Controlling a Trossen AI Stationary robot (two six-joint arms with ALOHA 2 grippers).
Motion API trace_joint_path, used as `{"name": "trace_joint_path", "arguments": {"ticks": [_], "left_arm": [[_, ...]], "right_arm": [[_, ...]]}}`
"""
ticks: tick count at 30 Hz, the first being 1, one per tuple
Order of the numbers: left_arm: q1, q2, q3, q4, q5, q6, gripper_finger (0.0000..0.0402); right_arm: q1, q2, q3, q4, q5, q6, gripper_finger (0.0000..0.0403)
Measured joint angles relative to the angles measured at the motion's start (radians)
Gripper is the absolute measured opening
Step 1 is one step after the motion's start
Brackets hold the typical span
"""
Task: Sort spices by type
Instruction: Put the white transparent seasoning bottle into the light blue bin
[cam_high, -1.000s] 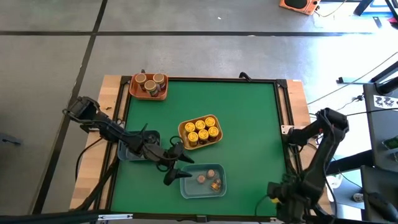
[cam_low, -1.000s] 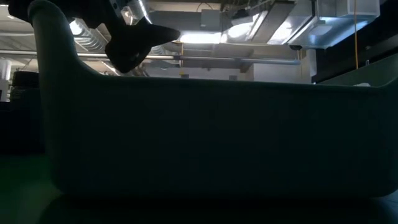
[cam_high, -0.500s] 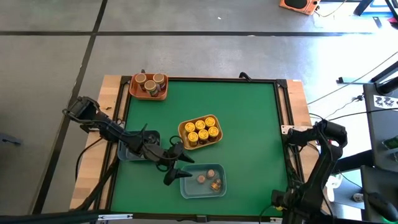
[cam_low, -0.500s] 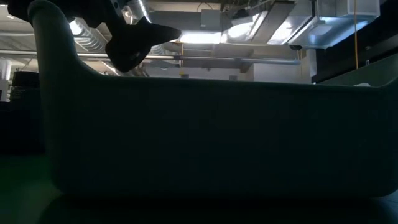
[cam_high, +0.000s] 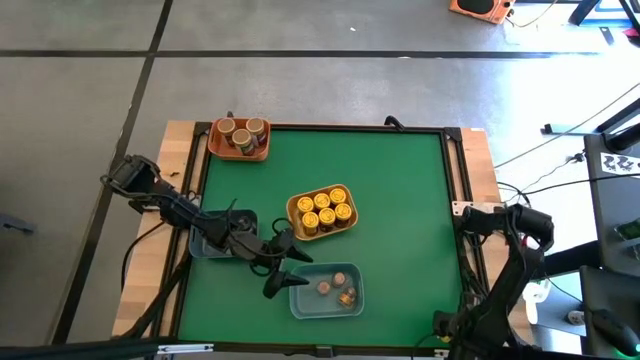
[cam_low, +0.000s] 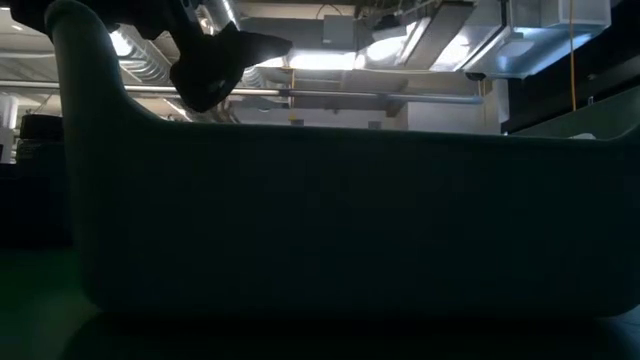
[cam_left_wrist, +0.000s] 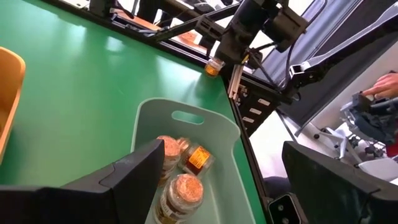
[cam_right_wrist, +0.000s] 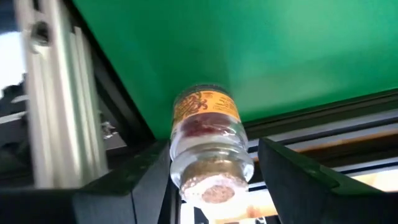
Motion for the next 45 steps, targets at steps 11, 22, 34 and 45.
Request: {"name": "trace_joint_path", "arguments": {"ticks": [11,22,34,45], "left_arm": [[0.0,0.0,0.0,-0.001,0.0,0.004,0.0321],[-0.001,0.0,0.0,-0.007,-0.049,0.002,0.0321],[-0.041,-0.009,0.0,-0.009,-0.069,0.033,0.0321],[-0.06,-0.122,0.0,-0.189,-0.122,0.042,0.0321]], "right_arm": [[-0.014,0.023,0.005,-0.022,-0.018,-0.045,0.0182],[-0.133,0.021,0.158,-0.156,0.229,-0.206,0.0182],[-0.326,0.019,0.436,-0.197,0.496,-0.474,0.0182],[-0.539,0.124,0.597,-0.103,0.566,-0.81,0.0182]]}}
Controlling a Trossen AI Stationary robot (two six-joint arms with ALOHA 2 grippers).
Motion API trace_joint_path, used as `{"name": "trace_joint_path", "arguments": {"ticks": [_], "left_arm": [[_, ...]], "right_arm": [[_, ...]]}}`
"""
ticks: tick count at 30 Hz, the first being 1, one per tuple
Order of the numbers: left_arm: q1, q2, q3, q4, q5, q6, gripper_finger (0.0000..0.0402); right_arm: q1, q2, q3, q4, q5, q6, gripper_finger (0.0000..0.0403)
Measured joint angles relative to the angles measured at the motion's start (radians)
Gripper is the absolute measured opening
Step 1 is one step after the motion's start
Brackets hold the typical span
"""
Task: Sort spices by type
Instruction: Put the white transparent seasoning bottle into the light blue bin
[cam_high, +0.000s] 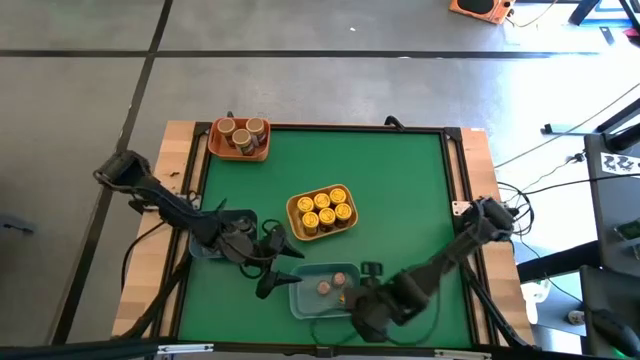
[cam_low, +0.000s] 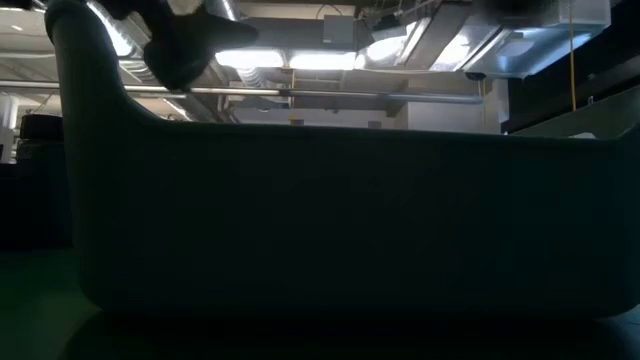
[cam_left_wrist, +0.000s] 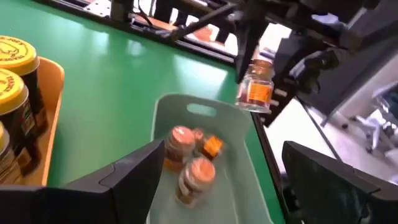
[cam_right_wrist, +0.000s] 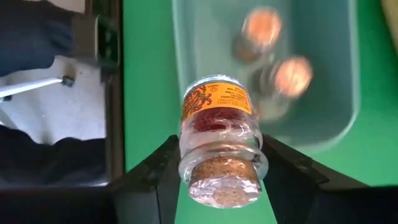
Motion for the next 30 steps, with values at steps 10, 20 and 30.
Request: {"name": "trace_joint_path", "arguments": {"ticks": [10,20,30], "left_arm": [[-0.043,-0.143,0.0,-0.226,-0.082,-0.013,0.0321],[-0.05,-0.143,0.0,-0.238,-0.105,-0.02,0.0321],[-0.05,-0.143,0.0,-0.238,-0.111,-0.034,0.0321]], "right_arm": [[-0.107,0.171,0.128,0.012,-0.107,-0.172,0.0182],[-0.116,0.225,0.117,0.053,-0.103,-0.208,0.0182],[-0.134,0.223,0.047,0.071,-0.081,-0.198,0.0189]]}}
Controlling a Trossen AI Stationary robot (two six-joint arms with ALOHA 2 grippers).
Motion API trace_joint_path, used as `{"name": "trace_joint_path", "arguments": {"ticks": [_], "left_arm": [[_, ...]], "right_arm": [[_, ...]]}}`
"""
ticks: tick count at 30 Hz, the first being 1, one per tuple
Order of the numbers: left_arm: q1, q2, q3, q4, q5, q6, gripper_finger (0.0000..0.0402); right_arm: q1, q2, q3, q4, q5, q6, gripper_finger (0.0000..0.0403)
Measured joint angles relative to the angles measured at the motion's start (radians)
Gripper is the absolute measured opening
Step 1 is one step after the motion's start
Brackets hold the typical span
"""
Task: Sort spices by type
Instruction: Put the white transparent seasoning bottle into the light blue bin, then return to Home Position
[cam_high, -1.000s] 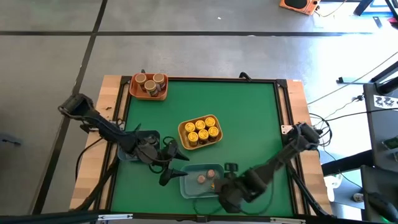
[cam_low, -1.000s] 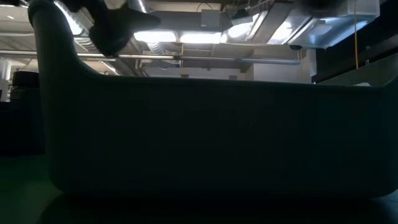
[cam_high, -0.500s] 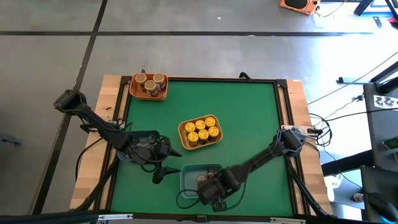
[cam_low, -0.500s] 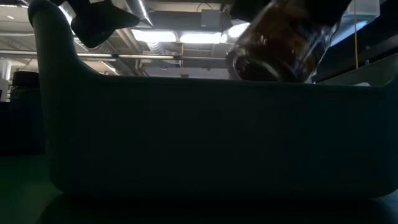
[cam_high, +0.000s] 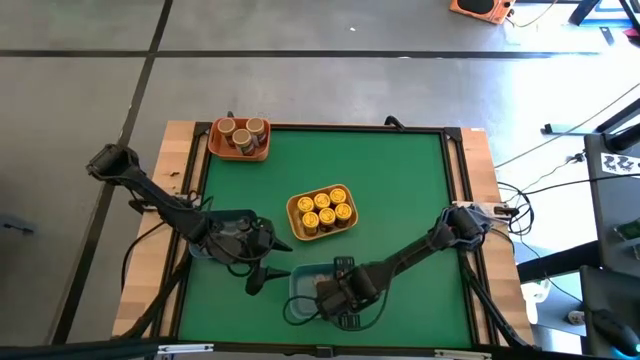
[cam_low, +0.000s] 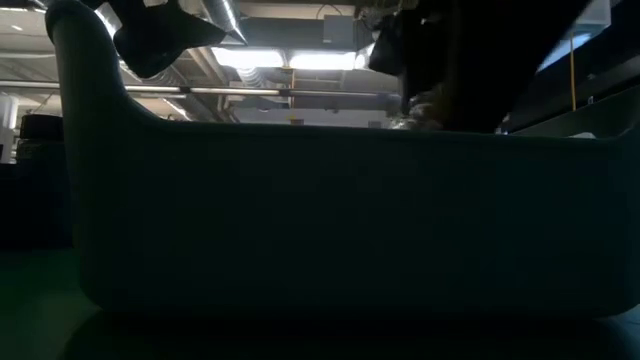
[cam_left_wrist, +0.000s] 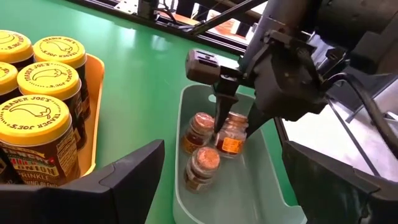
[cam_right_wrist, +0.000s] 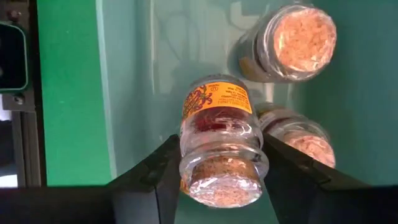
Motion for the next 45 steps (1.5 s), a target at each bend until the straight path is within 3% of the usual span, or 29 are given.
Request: {"name": "trace_joint_path", "arguments": {"ticks": [13,21,26,36,45], "left_arm": [[0.0,0.001,0.0,0.0,0.0,0.004,0.0321],[0.0,0.001,0.0,0.0,0.0,0.016,0.0321],[0.0,0.001,0.0,0.0,0.0,0.016,0.0321],[0.019,0.001,0.0,0.009,0.001,0.043,0.0308],[0.113,-0.064,0.0,-0.028,0.087,0.216,0.0178]], "right_arm": [[-0.001,0.002,-0.029,0.054,-0.024,0.003,0.0218],[-0.001,0.002,-0.027,0.126,-0.022,-0.003,0.0292],[0.002,-0.011,0.022,0.06,-0.006,-0.019,0.0319],[0.086,-0.159,0.058,-0.179,0.209,-0.033,0.0281],[0.098,-0.243,0.007,-0.294,0.334,-0.077,0.0224]]}}
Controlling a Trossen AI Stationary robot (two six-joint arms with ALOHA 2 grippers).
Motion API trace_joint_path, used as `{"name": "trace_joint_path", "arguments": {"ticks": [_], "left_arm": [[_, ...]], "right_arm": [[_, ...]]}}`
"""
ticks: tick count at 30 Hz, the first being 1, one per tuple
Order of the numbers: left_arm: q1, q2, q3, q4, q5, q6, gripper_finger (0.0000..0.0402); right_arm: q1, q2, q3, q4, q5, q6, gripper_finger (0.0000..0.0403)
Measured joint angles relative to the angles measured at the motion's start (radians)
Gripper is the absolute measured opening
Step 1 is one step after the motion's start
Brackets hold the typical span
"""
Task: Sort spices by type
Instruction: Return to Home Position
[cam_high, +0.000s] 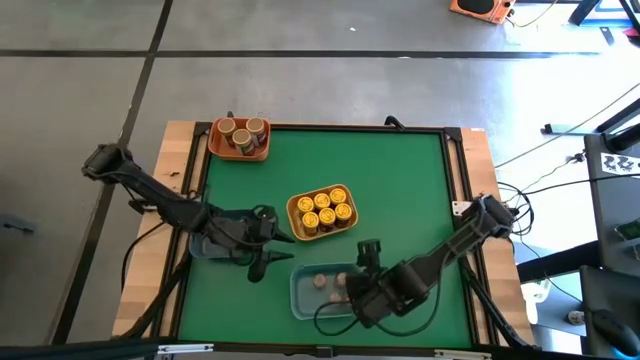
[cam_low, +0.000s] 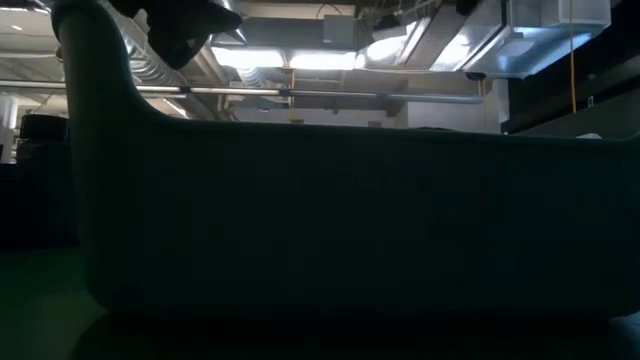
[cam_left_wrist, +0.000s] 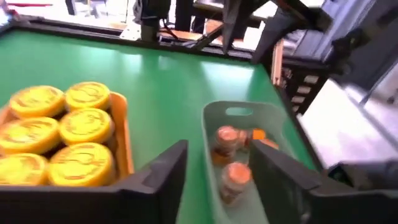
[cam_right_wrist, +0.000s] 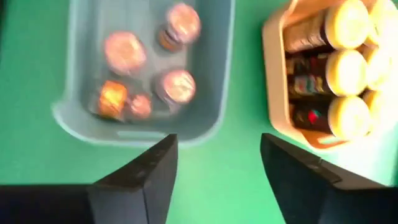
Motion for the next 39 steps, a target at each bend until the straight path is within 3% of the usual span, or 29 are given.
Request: {"name": "trace_joint_path", "arguments": {"ticks": [5,13,21,26,32,39], "left_arm": [[0.057,-0.069,0.0,-0.102,0.011,0.095,0.0097],[0.198,-0.18,-0.09,-0.094,0.081,0.173,0.0006],[0.343,-0.31,-0.259,0.089,0.199,0.192,0.0004],[0.389,-0.41,-0.337,0.113,0.204,0.196,0.0005],[0.391,-0.532,-0.424,0.161,0.206,0.193,0.0003],[0.391,-0.674,-0.519,0.169,0.199,0.17,0.0002]], "right_arm": [[-0.036,-0.12,-0.211,0.05,0.024,-0.005,0.02],[-0.136,-0.491,-0.68,0.423,-0.005,-0.039,0.0169],[-0.305,-0.853,-1.086,0.828,-0.138,-0.136,0.0151],[-0.417,-1.049,-1.271,0.998,-0.216,-0.171,0.0128],[-0.499,-1.218,-1.411,1.113,-0.255,-0.186,0.009],[-0.518,-1.35,-1.511,1.204,-0.262,-0.184,0.0049]]}}
